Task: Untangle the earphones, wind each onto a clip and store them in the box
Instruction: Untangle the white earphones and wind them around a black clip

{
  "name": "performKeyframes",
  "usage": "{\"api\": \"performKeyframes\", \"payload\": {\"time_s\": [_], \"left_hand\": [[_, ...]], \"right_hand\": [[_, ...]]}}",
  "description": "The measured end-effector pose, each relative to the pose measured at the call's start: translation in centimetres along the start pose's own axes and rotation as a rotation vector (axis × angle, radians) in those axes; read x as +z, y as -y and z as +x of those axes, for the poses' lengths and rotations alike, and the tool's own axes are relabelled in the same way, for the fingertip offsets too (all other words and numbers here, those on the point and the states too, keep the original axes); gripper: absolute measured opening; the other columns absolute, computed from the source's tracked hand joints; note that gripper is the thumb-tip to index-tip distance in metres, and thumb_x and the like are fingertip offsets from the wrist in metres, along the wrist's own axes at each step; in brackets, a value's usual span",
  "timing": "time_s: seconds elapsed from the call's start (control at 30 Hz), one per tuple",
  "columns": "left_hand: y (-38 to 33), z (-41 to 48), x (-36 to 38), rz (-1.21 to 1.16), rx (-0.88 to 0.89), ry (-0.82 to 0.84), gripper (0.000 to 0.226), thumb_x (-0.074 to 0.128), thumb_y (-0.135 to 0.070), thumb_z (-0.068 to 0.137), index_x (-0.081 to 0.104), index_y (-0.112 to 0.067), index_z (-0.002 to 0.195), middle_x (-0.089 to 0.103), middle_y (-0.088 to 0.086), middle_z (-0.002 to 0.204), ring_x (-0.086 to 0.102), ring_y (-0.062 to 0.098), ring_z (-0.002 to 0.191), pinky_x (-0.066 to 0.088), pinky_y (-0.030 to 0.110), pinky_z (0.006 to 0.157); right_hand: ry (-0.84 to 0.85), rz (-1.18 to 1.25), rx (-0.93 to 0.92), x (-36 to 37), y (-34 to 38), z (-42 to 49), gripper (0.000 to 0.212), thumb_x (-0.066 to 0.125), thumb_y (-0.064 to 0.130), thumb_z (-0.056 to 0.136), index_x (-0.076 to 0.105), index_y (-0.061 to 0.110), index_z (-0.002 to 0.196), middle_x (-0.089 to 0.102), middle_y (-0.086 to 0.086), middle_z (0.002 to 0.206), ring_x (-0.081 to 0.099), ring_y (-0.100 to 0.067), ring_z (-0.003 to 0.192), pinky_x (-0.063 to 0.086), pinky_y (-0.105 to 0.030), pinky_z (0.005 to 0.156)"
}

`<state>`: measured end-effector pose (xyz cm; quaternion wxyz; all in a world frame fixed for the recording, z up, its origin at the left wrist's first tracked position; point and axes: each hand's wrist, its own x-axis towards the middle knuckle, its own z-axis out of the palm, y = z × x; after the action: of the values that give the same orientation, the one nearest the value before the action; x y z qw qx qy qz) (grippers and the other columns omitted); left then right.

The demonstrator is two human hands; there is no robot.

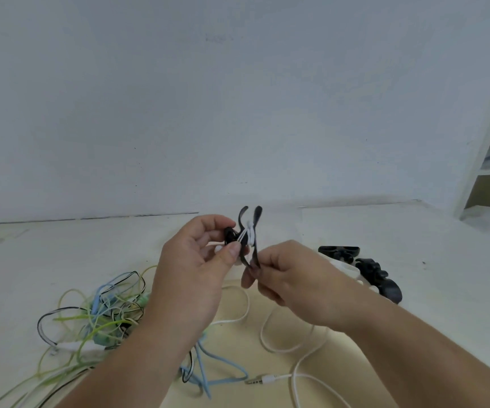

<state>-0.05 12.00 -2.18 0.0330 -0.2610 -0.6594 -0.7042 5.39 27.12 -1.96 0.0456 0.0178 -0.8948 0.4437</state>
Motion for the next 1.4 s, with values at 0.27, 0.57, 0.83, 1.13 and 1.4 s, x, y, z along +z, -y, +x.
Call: {"api": "performKeyframes", "payload": {"time_s": [0.27, 0.57, 0.83, 1.13, 1.4], "left_hand": [[0.5, 0.5, -0.6, 0.162, 0.04, -0.1, 0.028, 0.068, 0.002, 0.088, 0.065, -0.025, 0.094, 0.072, 0.001, 0.088, 0.07, 0.013, 0.073, 0.053, 0.025, 0.072], [0.6, 0.3, -1.0, 0.32, 0.108, 0.03, 0.033, 0.067, 0.0, 0.088, 0.065, -0.032, 0.092, 0.068, -0.008, 0.086, 0.068, 0.019, 0.08, 0.053, 0.026, 0.072], [0.4, 0.6, -1.0, 0.181, 0.032, 0.002, 0.027, 0.066, 0.005, 0.088, 0.067, -0.021, 0.093, 0.07, 0.002, 0.083, 0.064, 0.008, 0.063, 0.053, 0.02, 0.065], [0.9, 0.5, -0.9, 0.261, 0.043, 0.093, 0.034, 0.07, 0.003, 0.086, 0.068, -0.031, 0.091, 0.07, -0.01, 0.082, 0.067, 0.01, 0.076, 0.052, 0.022, 0.071], [0.8, -0.2, -0.5, 0.429, 0.101, 0.232, 0.031, 0.07, -0.005, 0.087, 0.067, -0.034, 0.094, 0.071, -0.011, 0.085, 0.069, 0.011, 0.083, 0.055, 0.03, 0.077]], "right_hand": [[0.121, 0.062, -0.033, -0.7, 0.6, -0.7, 0.033, 0.052, 0.027, 0.103, 0.072, 0.015, 0.079, 0.04, 0.009, 0.054, 0.035, -0.014, 0.055, 0.032, -0.026, 0.054], [0.003, 0.087, -0.025, -2.8, 1.2, -1.4, 0.029, 0.057, 0.02, 0.099, 0.073, 0.014, 0.076, 0.042, 0.015, 0.049, 0.035, -0.006, 0.046, 0.029, -0.023, 0.05], [0.259, 0.015, -0.056, -2.2, 1.9, -1.9, 0.028, 0.054, 0.016, 0.1, 0.067, 0.012, 0.076, 0.041, 0.006, 0.056, 0.033, -0.009, 0.052, 0.028, -0.02, 0.05], [0.206, 0.153, -0.086, -2.8, 2.1, -1.9, 0.027, 0.054, 0.021, 0.092, 0.064, 0.01, 0.07, 0.036, 0.003, 0.053, 0.029, -0.012, 0.051, 0.024, -0.022, 0.049], [-0.094, -0.048, -0.148, -3.5, 2.1, -2.0, 0.025, 0.06, 0.017, 0.095, 0.074, 0.01, 0.076, 0.038, 0.014, 0.043, 0.033, -0.005, 0.041, 0.025, -0.012, 0.044]]}}
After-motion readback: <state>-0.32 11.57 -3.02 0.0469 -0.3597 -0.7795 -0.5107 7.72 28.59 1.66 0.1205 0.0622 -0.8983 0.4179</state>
